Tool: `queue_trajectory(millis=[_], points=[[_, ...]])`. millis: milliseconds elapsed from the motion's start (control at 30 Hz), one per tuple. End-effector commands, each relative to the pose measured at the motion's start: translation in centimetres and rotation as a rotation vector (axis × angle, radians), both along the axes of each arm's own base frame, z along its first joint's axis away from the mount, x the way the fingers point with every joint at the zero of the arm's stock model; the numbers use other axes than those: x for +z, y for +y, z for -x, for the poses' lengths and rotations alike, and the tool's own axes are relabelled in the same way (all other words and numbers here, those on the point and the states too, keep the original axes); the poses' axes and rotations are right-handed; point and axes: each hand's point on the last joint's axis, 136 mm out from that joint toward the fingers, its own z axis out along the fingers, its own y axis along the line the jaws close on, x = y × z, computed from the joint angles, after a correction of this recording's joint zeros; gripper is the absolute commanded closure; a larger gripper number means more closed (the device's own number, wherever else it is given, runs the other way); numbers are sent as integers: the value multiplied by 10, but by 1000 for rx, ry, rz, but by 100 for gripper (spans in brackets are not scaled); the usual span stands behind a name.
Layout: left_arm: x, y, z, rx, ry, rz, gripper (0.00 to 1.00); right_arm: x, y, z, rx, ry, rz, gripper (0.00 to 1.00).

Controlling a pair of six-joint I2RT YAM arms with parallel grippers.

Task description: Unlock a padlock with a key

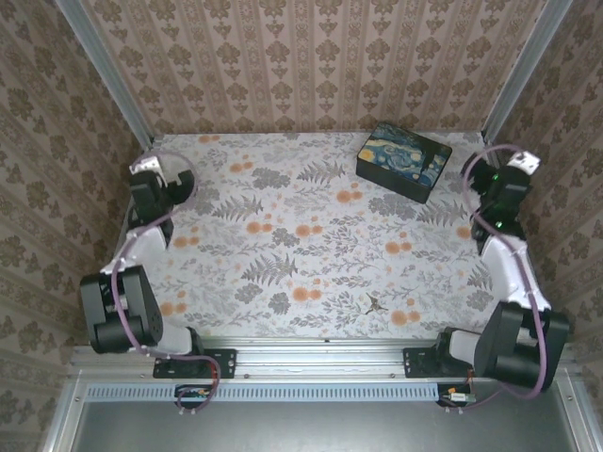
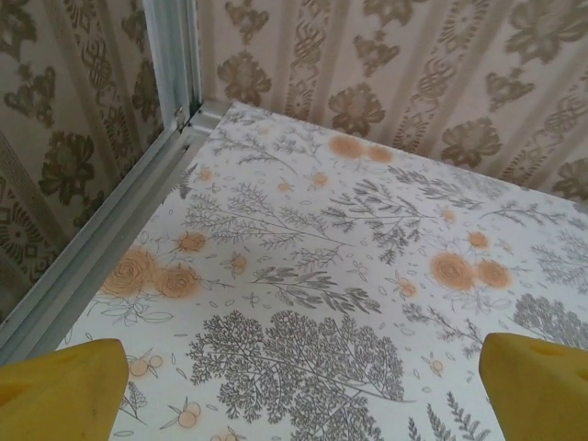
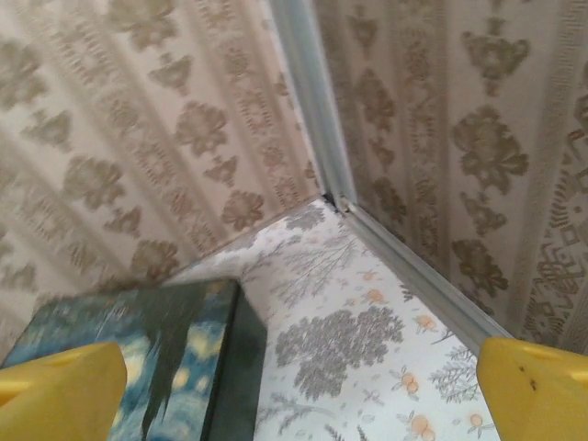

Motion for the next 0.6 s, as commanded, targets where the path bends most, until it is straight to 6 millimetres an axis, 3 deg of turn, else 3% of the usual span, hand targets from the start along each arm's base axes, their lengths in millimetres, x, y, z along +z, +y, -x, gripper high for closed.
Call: queue_trajectory(millis=[0,100,233,467,567], points=[[-19,-67,18,-152,259,-33,0,-79,19,-11,109,230,-323,2],[-13,-124,27,-274,313,-73,0,-89,22,-44,195,276,-425,6],[-18,-181,44,-410,365,-86,0,-107,36,-77,312,299,-539,12],[-32,-251,70,-583,400,-72,0,-136,70,-111,419,383,-593,13],[-28,-263,75,-615,398,-87,0,-153,83,-120,446,416,-616,17]])
